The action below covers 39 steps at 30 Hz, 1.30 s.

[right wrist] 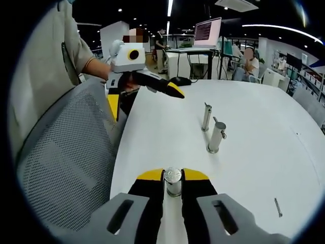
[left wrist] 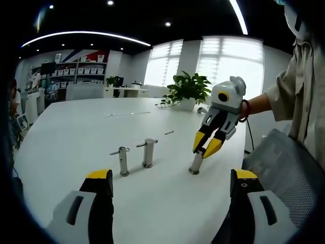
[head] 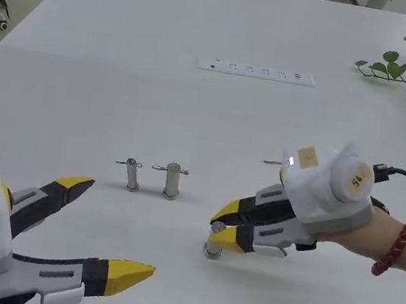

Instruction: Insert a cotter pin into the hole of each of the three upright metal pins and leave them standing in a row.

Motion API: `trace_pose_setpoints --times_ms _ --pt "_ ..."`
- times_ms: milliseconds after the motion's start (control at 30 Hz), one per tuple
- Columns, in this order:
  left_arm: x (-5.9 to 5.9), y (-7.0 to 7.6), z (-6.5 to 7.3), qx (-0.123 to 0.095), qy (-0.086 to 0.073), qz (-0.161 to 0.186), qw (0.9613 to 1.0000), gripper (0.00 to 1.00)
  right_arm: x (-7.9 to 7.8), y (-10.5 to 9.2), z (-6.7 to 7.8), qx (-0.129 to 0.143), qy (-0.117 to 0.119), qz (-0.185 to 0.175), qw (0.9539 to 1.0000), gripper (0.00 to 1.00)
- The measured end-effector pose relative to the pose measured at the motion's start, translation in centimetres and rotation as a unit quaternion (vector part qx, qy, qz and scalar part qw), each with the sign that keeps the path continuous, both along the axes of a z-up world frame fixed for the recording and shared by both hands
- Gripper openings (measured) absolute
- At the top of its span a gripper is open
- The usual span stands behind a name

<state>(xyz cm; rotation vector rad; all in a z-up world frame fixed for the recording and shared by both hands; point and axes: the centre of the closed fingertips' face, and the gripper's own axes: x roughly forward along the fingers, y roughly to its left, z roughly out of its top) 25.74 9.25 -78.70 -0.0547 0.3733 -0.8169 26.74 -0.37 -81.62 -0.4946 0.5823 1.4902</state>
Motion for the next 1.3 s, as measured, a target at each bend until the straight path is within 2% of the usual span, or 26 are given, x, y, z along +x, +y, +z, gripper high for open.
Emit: trace_pose_setpoints --times_ms 300,633,1067,1300 --pt "-0.1 0.1 0.0 0.002 0.0 -0.001 1.0 0.96 -0.4 0.1 0.0 0.006 0.001 0.017 0.9998 0.13" --pt "-0.4 -0.1 0.0 0.004 0.0 -0.004 1.0 0.96 -0.4 0.2 0.0 0.01 0.009 0.018 0.9997 0.15" --pt "-0.6 -0.1 0.5 0.005 -0.005 -0.005 1.0 0.97 -0.6 0.3 0.6 0.026 0.016 0.005 0.9995 0.2" --pt "-0.7 -0.5 0.9 0.002 -0.011 -0.008 0.9999 0.97 -0.6 0.0 1.4 0.03 0.013 -0.015 0.9994 0.29"
